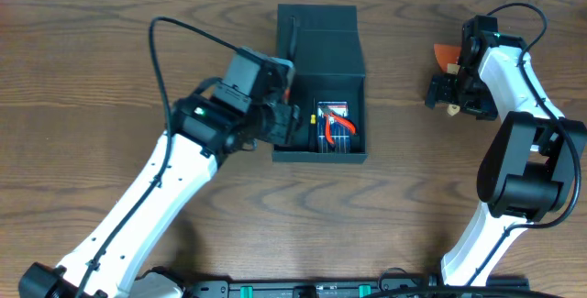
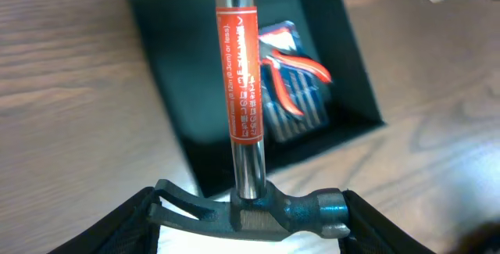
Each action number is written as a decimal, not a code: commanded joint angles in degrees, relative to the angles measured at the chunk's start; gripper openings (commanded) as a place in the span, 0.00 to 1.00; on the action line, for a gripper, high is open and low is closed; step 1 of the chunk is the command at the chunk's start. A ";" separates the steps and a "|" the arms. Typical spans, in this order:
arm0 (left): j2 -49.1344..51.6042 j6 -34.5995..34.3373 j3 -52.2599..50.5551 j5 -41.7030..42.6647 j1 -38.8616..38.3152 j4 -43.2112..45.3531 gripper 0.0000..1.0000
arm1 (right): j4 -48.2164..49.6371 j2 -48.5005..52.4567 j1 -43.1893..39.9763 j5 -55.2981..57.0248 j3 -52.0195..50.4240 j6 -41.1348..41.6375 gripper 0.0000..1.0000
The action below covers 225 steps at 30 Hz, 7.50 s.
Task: Pack container
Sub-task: 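Lift the hammer and carry it over the black box, then lower the hammer into the box and open the left gripper, then withdraw the left gripper up and left out of the box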
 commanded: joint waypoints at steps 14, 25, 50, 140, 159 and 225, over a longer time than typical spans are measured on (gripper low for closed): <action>12.48 5.33 1.38 -0.39 -6.99 0.22 0.53 | 0.13 -0.26 0.02 0.59 0.13 -0.42 0.99; 19.15 8.83 1.38 -4.59 -6.97 0.39 0.53 | 0.13 -0.26 0.02 0.59 0.13 -0.42 0.99; 19.69 9.70 2.67 -10.91 -6.86 1.73 0.53 | 0.13 -0.26 0.02 0.59 0.13 -0.42 0.99; 25.38 26.93 5.51 -10.91 -6.93 -1.99 0.42 | 0.13 -0.26 0.02 0.59 0.13 -0.42 0.99; 25.40 28.68 5.49 -10.91 -6.93 -3.30 0.41 | 0.13 -0.26 0.02 0.59 0.13 -0.42 0.99; 28.44 -18.99 45.97 -27.36 18.84 -31.78 0.99 | 1.81 -0.26 0.07 0.59 0.13 -0.42 0.99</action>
